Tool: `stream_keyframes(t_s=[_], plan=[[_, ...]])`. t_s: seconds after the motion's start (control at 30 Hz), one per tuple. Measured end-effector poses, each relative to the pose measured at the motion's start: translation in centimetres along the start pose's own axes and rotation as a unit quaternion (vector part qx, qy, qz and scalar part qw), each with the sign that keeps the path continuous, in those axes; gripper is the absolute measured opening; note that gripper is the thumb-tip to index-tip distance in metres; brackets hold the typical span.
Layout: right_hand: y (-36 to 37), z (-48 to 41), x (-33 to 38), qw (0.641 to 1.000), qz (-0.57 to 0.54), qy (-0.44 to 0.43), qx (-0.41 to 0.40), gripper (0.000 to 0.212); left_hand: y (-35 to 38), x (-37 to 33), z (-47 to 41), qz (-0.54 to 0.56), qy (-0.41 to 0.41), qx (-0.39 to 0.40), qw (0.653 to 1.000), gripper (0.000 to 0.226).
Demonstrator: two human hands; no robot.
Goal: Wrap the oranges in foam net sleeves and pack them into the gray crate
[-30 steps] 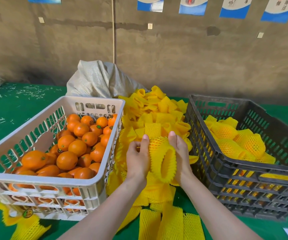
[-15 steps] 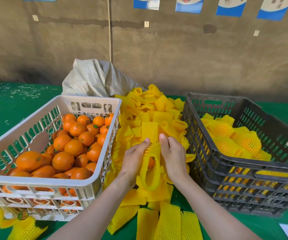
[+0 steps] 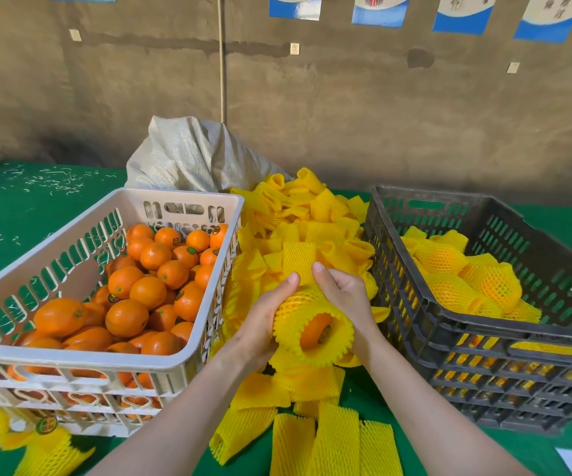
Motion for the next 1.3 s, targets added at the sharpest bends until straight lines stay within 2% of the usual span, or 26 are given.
stream_keyframes(t_s=[0.1, 0.2, 0.23, 0.3, 0.43, 0.5, 0.6, 0.73, 0.9, 1.0, 1.07, 1.13, 1.17, 1.23, 1.27, 1.3], plan=[[0.4, 1.0, -1.4, 0.986, -0.082, 0.147, -0.001, 0.043, -0.4, -0.3, -0.2, 0.001, 0.013, -0.054, 0.998, 0.039], [1.4, 2.8, -2.9, 0.937, -0.200, 0.285, 0.026, 0.057, -1.2, -0.7, -0.2, 0.028, 0.031, -0.108, 0.993, 0.033], [2.0, 3.3, -2.9, 0.920, -0.251, 0.301, 0.030, 0.058, -1.5, -0.8, -0.1, 0.023, 0.042, -0.137, 0.989, 0.029], [2.8, 4.0, -2.9, 0.904, -0.298, 0.305, 0.024, 0.053, -1.8, -1.4, 0.3, -0.048, 0.085, -0.197, 0.976, 0.038], [2.6, 4.2, -3.4, 0.913, -0.280, 0.297, -0.009, 0.052, -1.5, -3.4, 2.1, -0.239, 0.239, -0.307, 0.890, 0.053], [2.2, 4.2, -3.8, 0.911, -0.290, 0.290, -0.037, 0.043, -1.3, -3.6, 2.4, -0.265, 0.257, -0.328, 0.870, 0.053], [2.3, 4.1, -4.0, 0.891, -0.353, 0.277, -0.069, 0.027, -1.4, -2.9, 1.6, -0.175, 0.209, -0.308, 0.912, 0.048], [2.5, 3.6, -3.4, 0.865, -0.416, 0.272, -0.069, 0.027, -1.1, -2.9, 1.1, -0.108, 0.155, -0.239, 0.952, 0.046], [2.5, 3.4, -2.3, 0.866, -0.427, 0.254, -0.051, 0.031, -0.6, -3.6, 1.2, -0.116, 0.157, -0.206, 0.959, 0.069], [2.5, 3.1, -1.7, 0.885, -0.403, 0.230, -0.038, 0.030, -0.7, -3.7, 1.0, -0.122, 0.173, -0.199, 0.957, 0.068], [2.5, 2.8, -1.4, 0.898, -0.390, 0.204, -0.029, 0.027, -0.8, -3.8, 1.0, -0.138, 0.181, -0.223, 0.948, 0.066], [2.0, 2.4, -1.0, 0.919, -0.358, 0.165, -0.019, 0.023, -1.6, -3.7, 0.9, -0.168, 0.151, -0.270, 0.936, 0.056], [1.6, 2.1, -0.7, 0.937, -0.321, 0.137, -0.015, 0.022, -2.2, -3.1, 0.5, -0.168, 0.100, -0.278, 0.940, 0.051], [0.7, 1.7, 0.2, 0.977, -0.203, 0.061, -0.009, 0.047, -2.2, -0.8, -0.1, -0.109, -0.078, -0.196, 0.971, 0.051], [0.5, 1.6, 0.6, 0.989, -0.145, 0.027, 0.001, 0.060, -1.7, 0.1, 0.1, -0.072, -0.146, -0.141, 0.976, 0.054], [0.5, 1.6, 1.0, 0.994, -0.108, -0.001, 0.012, 0.063, -1.0, 0.7, 0.2, -0.043, -0.184, -0.096, 0.977, 0.058]])
Point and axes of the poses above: each hand's wrist, its own z-axis away from the middle knuckle, its own y-axis out of the palm, x = y × z, the point moved 7 cm from there along -z, towards the middle knuckle, and after that the axes turned 10 degrees about -y, right-handed, at the moved point
